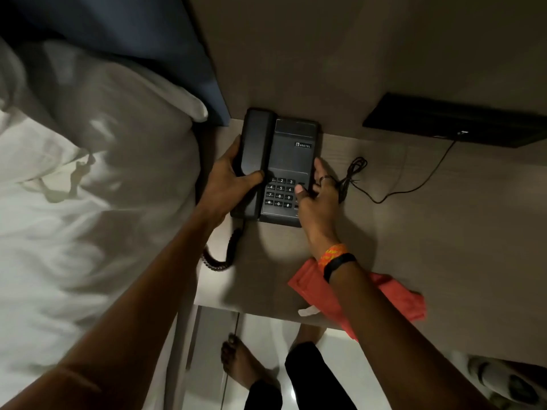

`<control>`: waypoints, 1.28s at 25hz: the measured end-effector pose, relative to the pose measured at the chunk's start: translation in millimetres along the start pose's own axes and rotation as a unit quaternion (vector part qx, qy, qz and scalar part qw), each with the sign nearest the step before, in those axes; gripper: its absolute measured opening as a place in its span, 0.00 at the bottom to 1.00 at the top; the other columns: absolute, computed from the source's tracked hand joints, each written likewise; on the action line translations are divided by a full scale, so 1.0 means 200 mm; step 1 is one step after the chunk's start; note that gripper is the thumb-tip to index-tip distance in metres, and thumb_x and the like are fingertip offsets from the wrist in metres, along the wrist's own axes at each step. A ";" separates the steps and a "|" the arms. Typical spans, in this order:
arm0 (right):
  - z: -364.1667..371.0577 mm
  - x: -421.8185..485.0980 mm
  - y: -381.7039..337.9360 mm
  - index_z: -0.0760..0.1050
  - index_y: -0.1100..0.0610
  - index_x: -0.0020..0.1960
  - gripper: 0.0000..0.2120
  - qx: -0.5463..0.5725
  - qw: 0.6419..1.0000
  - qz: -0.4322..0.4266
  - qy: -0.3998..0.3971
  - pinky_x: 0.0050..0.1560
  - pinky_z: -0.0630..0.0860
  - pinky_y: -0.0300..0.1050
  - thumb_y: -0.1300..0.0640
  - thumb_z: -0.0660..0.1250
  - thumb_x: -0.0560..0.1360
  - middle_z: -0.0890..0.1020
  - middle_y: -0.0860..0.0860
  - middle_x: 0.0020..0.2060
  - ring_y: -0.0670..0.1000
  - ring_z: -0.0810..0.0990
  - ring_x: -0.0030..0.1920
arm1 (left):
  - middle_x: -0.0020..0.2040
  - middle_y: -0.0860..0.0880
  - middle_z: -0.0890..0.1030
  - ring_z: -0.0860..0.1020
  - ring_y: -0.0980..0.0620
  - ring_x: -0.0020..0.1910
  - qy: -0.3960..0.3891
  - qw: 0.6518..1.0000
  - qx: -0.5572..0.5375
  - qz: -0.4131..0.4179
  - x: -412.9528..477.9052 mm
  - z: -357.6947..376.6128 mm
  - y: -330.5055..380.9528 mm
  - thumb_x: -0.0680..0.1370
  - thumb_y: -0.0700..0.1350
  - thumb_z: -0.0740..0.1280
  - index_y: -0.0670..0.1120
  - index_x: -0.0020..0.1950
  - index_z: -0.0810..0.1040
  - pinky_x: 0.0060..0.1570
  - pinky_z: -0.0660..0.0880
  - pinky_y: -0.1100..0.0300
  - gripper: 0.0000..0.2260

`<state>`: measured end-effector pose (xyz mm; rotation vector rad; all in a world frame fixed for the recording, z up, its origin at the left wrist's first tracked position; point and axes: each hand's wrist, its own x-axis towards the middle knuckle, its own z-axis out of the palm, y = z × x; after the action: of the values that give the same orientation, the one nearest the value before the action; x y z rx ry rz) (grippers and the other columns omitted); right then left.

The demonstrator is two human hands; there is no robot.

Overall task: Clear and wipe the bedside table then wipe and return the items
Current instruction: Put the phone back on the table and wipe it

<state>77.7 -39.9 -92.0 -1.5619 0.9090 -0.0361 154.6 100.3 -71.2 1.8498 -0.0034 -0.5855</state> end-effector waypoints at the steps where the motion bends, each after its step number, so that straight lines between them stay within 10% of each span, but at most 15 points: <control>1: 0.00 0.00 0.00 0.63 0.58 0.78 0.30 -0.011 1.000 -0.005 -0.007 0.76 0.66 0.44 0.70 0.64 0.78 0.71 0.56 0.74 0.54 0.71 0.74 | 0.55 0.63 0.78 0.80 0.73 0.50 -0.003 1.000 -0.004 0.000 0.01 0.00 0.00 0.76 0.33 0.71 0.54 0.71 0.68 0.46 0.77 0.74 0.29; 9: -0.26 -0.16 0.08 0.71 0.53 0.73 0.23 -0.110 0.976 -0.180 -0.062 0.71 0.75 0.57 0.65 0.66 0.80 0.70 0.53 0.73 0.52 0.72 0.72 | 0.72 0.52 0.72 0.71 0.56 0.71 0.077 0.994 0.076 -0.010 -0.05 0.05 -0.02 0.77 0.41 0.72 0.48 0.80 0.59 0.72 0.70 0.50 0.35; 13: -0.70 -0.38 0.34 0.75 0.48 0.68 0.17 -0.381 0.848 -0.348 -0.122 0.70 0.70 0.56 0.55 0.61 0.80 0.74 0.50 0.70 0.52 0.72 0.71 | 0.76 0.46 0.65 0.59 0.47 0.77 0.141 0.919 0.308 0.200 -0.36 0.17 -0.13 0.77 0.49 0.68 0.50 0.77 0.63 0.75 0.61 0.48 0.30; 18: -0.99 -0.51 0.63 0.77 0.45 0.66 0.21 -0.583 0.688 -0.386 -0.192 0.60 0.75 0.67 0.51 0.61 0.74 0.67 0.52 0.74 0.60 0.69 0.70 | 0.68 0.49 0.77 0.77 0.48 0.65 -0.147 0.867 0.368 0.302 -0.88 0.57 -0.37 0.74 0.47 0.73 0.49 0.67 0.78 0.59 0.80 0.51 0.21; 21: -0.86 -0.42 0.55 0.65 0.45 0.73 0.26 -0.557 0.693 -0.428 -0.159 0.61 0.77 0.61 0.51 0.56 0.75 0.69 0.51 0.68 0.59 0.70 0.64 | 0.60 0.45 0.82 0.83 0.45 0.56 -0.114 0.867 0.425 0.235 -0.85 0.60 -0.33 0.67 0.45 0.78 0.46 0.60 0.83 0.46 0.84 0.55 0.22; 26: -0.41 -0.17 0.01 0.77 0.51 0.67 0.17 -0.313 0.852 -0.406 -0.108 0.73 0.63 0.38 0.52 0.58 0.81 0.76 0.54 0.67 0.53 0.71 0.64 | 0.59 0.41 0.81 0.78 0.40 0.58 0.064 0.893 0.344 0.282 -0.45 0.23 0.06 0.74 0.44 0.64 0.40 0.62 0.79 0.49 0.80 0.50 0.18; 29: -0.08 0.06 -0.31 0.67 0.46 0.74 0.27 -0.417 0.802 -0.409 -0.125 0.75 0.60 0.53 0.54 0.66 0.76 0.66 0.50 0.76 0.54 0.65 0.75 | 0.70 0.40 0.75 0.73 0.36 0.67 0.103 0.864 0.422 0.255 -0.10 -0.09 0.19 0.74 0.40 0.68 0.40 0.70 0.74 0.62 0.74 0.44 0.24; 32: 0.12 0.20 -0.45 0.44 0.49 0.82 0.56 -0.578 0.724 -0.273 -0.259 0.78 0.48 0.72 0.36 0.74 0.68 0.45 0.50 0.83 0.55 0.45 0.83 | 0.83 0.43 0.50 0.49 0.39 0.81 -0.102 0.805 0.572 0.116 0.08 -0.23 0.16 0.68 0.58 0.77 0.44 0.82 0.49 0.78 0.55 0.39 0.52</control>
<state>163.5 -49.9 -40.4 -2.7556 -0.1457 0.6433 195.0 125.2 -38.7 2.8650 -0.8983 -0.6592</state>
